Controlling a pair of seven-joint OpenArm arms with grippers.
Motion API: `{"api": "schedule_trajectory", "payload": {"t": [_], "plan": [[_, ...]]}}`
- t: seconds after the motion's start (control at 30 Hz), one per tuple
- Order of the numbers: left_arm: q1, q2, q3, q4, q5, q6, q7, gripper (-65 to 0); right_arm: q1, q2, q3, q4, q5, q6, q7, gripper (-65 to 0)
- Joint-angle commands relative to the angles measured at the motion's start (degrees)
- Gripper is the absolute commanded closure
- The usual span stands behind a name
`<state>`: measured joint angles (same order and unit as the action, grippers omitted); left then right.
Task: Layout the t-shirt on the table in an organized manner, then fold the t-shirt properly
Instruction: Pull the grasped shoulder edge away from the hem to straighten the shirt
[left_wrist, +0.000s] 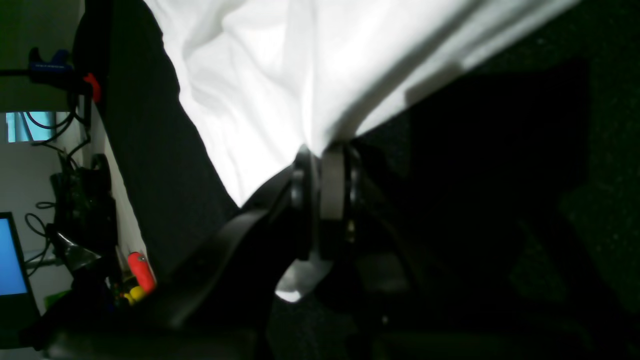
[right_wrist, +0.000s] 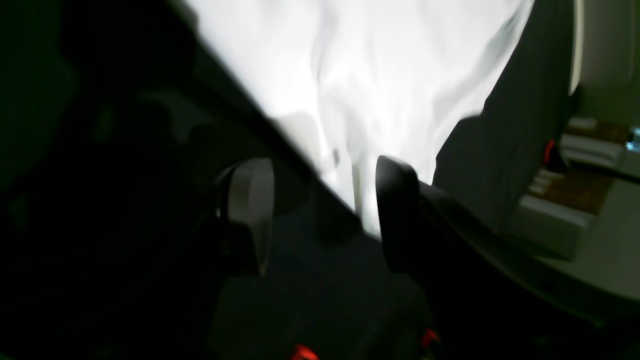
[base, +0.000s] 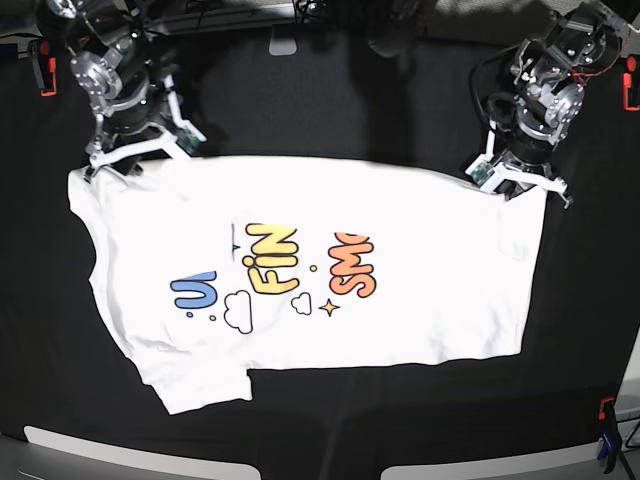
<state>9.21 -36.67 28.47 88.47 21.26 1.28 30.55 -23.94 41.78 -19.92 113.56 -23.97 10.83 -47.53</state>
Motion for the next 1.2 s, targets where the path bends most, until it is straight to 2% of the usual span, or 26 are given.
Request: {"api": "schedule_trajectory", "payload": {"t": [0.0, 0.13, 0.3, 0.4, 0.57, 0.63, 0.77, 0.93, 1.0, 1.07, 1.17], "plan": [[0.1, -0.8, -0.2, 0.0, -0.3, 0.2, 1.5, 0.0, 0.4, 1.3, 0.4, -0.3, -1.9, -0.5, 1.3, -31.6], [0.1, -0.8, -0.2, 0.0, -0.3, 0.2, 0.9, 0.0, 0.9, 2.0, 0.4, -5.1, -4.8, -0.6, 6.5, -31.6], [0.1, -0.8, -0.2, 0.0, -0.3, 0.2, 0.9, 0.0, 4.9, 2.0, 0.4, -11.9, -2.8, -0.6, 13.4, -31.6], [0.1, -0.8, -0.2, 0.0, -0.3, 0.2, 0.9, 0.0, 8.4, 1.9, 0.4, -15.6, -2.7, -0.6, 15.6, -31.6], [0.1, -0.8, -0.2, 0.0, -0.3, 0.2, 0.9, 0.0, 12.4, 1.9, 0.4, -17.9, -2.6, -0.4, 15.4, -31.6], [0.1, -0.8, -0.2, 0.0, -0.3, 0.2, 1.1, 0.0, 12.5, 1.9, 0.4, -17.9, -2.6, 0.8, 15.4, -31.6], [0.1, -0.8, -0.2, 0.0, -0.3, 0.2, 1.1, 0.0, 10.7, 1.9, -0.2, -17.9, -2.4, 4.0, 14.5, -31.6], [0.1, -0.8, -0.2, 0.0, -0.3, 0.2, 1.1, 0.0, 7.6, 1.9, -1.8, -17.9, -3.2, 4.0, 14.5, -31.1], [0.1, -0.8, -0.2, 0.0, -0.3, 0.2, 1.1, 0.0, 7.2, 1.9, -2.7, -17.9, -3.3, 3.9, 14.3, -26.5], [0.1, -0.8, -0.2, 0.0, -0.3, 0.2, 1.1, 0.0, 7.3, 1.9, -3.3, -17.9, -3.3, 3.0, 14.3, -19.0], [0.1, -0.8, -0.2, 0.0, -0.3, 0.2, 1.1, 0.0, 7.3, 1.9, -3.4, -17.9, -3.3, -0.6, 14.2, -9.3]]}}
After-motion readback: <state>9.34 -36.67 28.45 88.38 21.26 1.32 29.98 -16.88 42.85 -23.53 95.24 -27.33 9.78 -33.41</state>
